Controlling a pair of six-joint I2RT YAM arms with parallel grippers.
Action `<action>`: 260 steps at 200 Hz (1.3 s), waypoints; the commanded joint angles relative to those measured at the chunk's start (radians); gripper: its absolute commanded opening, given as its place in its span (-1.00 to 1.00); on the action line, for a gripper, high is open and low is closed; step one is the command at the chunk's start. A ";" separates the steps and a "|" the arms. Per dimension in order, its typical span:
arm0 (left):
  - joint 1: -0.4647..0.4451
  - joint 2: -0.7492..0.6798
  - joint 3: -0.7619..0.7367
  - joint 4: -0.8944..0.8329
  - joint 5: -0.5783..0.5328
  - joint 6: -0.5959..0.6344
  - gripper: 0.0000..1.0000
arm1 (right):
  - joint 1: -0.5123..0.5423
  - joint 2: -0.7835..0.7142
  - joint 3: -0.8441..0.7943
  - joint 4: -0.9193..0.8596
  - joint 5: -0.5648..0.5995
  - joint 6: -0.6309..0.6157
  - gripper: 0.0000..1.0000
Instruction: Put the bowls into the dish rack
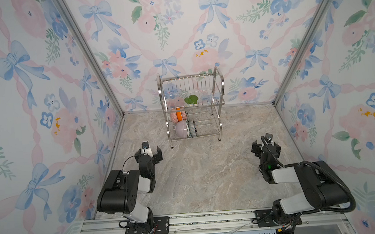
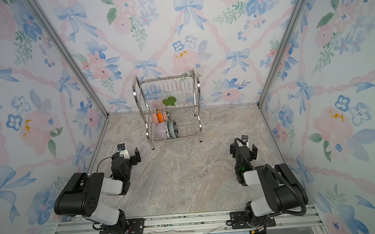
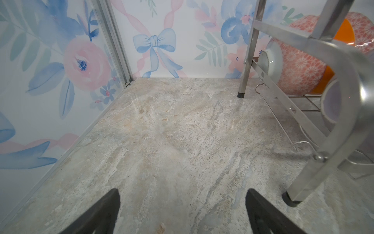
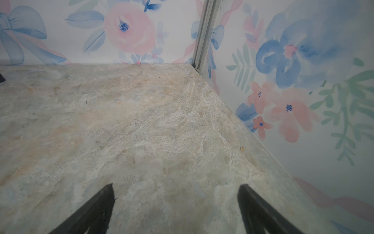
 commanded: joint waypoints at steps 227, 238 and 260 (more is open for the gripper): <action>0.011 -0.004 0.011 0.011 0.019 0.010 0.96 | -0.047 0.070 0.153 -0.083 -0.149 0.005 0.93; 0.011 -0.003 0.011 0.010 0.017 0.009 0.96 | -0.045 0.070 0.152 -0.083 -0.149 0.005 0.93; 0.011 -0.003 0.010 0.010 0.018 0.009 0.96 | -0.043 0.072 0.151 -0.081 -0.149 0.001 0.93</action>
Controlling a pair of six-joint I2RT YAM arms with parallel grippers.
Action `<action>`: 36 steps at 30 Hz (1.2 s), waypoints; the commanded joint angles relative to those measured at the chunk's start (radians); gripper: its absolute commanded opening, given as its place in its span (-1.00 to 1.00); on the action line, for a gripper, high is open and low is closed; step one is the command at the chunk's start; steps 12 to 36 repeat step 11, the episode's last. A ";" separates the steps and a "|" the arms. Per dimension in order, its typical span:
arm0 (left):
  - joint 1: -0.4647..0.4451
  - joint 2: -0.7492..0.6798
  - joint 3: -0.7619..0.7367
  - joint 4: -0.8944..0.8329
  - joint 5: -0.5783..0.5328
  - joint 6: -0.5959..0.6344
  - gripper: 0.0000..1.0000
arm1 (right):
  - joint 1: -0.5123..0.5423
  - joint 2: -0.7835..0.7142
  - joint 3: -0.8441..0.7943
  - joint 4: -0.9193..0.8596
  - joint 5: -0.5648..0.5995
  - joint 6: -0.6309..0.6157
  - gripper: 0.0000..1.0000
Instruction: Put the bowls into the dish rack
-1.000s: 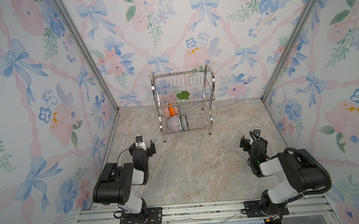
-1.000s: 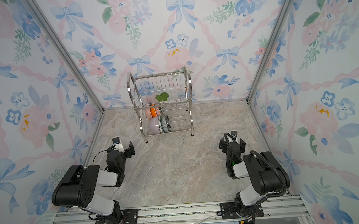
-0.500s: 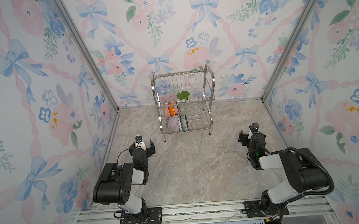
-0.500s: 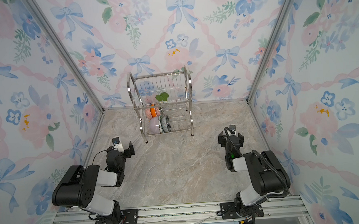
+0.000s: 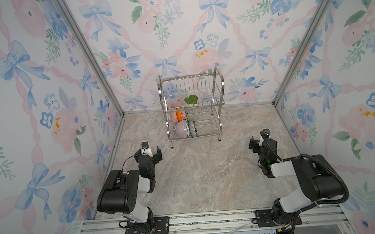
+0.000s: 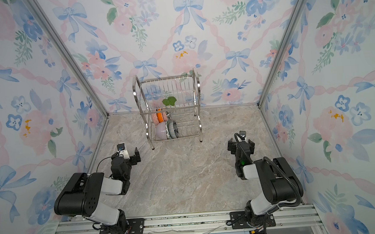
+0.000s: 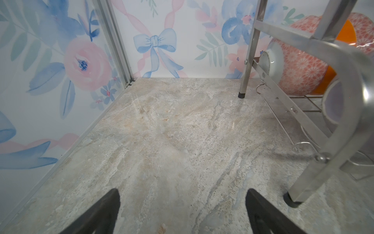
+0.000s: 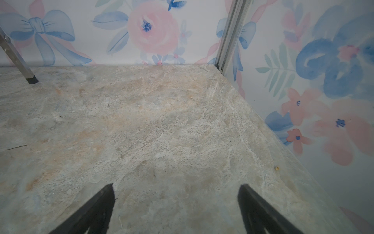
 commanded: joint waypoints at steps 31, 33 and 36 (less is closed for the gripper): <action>0.005 -0.003 0.011 0.011 0.015 0.009 0.96 | 0.003 -0.001 0.003 0.014 -0.007 -0.006 0.93; 0.005 -0.003 0.011 0.011 0.015 0.009 0.96 | 0.003 -0.001 0.003 0.014 -0.007 -0.006 0.93; 0.005 -0.003 0.011 0.011 0.015 0.009 0.96 | 0.003 -0.001 0.003 0.014 -0.007 -0.006 0.93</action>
